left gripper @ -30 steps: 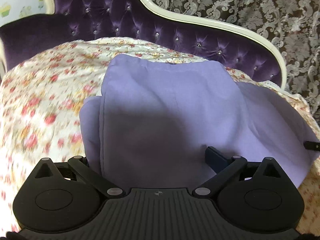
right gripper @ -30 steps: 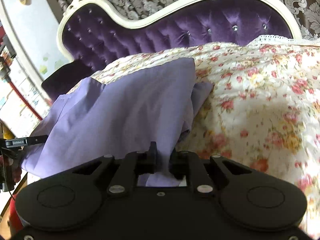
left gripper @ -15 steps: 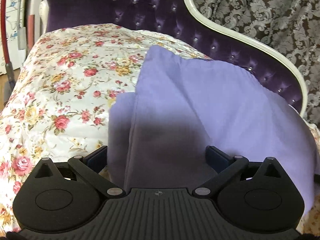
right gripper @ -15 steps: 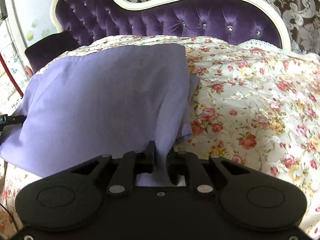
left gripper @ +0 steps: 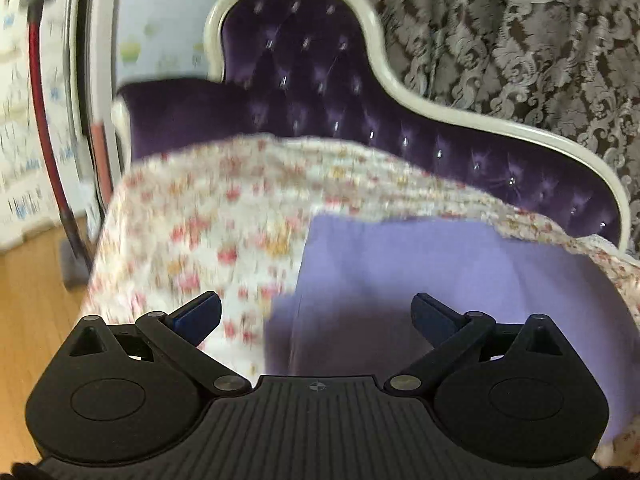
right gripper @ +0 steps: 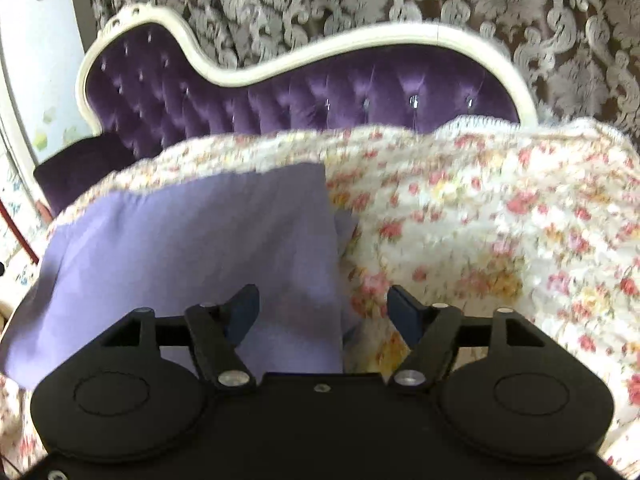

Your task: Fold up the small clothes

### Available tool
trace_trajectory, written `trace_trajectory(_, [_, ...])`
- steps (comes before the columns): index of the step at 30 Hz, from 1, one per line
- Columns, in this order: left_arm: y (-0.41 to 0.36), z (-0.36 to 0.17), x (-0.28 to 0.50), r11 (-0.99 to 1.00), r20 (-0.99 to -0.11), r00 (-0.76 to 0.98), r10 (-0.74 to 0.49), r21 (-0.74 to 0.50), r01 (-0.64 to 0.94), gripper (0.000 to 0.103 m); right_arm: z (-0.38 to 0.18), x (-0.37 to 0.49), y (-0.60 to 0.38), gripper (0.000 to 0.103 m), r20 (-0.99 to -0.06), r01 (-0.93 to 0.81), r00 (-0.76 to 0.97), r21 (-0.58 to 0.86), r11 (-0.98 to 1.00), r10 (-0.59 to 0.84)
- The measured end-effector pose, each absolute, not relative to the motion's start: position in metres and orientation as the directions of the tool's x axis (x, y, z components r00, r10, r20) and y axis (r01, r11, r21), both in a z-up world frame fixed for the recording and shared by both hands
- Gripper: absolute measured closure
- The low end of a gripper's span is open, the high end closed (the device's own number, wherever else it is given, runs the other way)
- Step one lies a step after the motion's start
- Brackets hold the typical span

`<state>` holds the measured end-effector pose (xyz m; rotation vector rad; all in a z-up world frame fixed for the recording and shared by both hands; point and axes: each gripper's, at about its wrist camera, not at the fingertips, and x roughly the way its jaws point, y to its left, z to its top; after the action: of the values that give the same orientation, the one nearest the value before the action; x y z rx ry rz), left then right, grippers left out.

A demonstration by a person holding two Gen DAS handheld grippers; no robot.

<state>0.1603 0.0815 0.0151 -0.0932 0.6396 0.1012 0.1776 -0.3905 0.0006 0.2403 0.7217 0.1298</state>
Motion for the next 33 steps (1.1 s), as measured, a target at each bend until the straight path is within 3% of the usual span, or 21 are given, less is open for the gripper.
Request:
trace_trajectory(3, [0.054, 0.026, 0.173, 0.996, -0.602, 0.797, 0.046, -0.036, -0.084, 0.000, 0.001, 0.186, -0.387, 0.018, -0.622, -0.045, 0.753, 0.276, 0.960, 0.214])
trace_trajectory(9, [-0.010, 0.016, 0.206, 0.999, -0.628, 0.777, 0.026, -0.008, -0.040, 0.001, -0.006, 0.195, -0.384, 0.018, -0.608, -0.061, 0.743, 0.356, 0.932, 0.281])
trace_trajectory(15, [-0.042, -0.021, 0.243, 1.000, -0.708, 0.706, -0.009, -0.027, -0.014, 0.001, -0.017, 0.195, -0.396, 0.018, -0.604, -0.037, 0.725, 0.446, 0.894, 0.331])
trace_trajectory(21, [-0.039, -0.072, 0.250, 0.999, -0.756, 0.654, 0.008, -0.019, -0.035, 0.000, -0.028, 0.193, -0.408, 0.018, -0.614, -0.007, 0.712, 0.479, 0.878, 0.341])
trace_trajectory(27, [-0.038, -0.073, 0.247, 0.999, -0.756, 0.655, -0.003, -0.030, -0.030, 0.000, -0.040, 0.193, -0.420, 0.016, -0.606, -0.027, 0.675, 0.549, 0.836, 0.420])
trace_trajectory(33, [-0.039, -0.072, 0.248, 0.999, -0.750, 0.662, -0.011, -0.039, -0.028, 0.000, -0.052, 0.190, -0.435, 0.006, -0.559, -0.060, 0.617, 0.669, 0.741, 0.554])
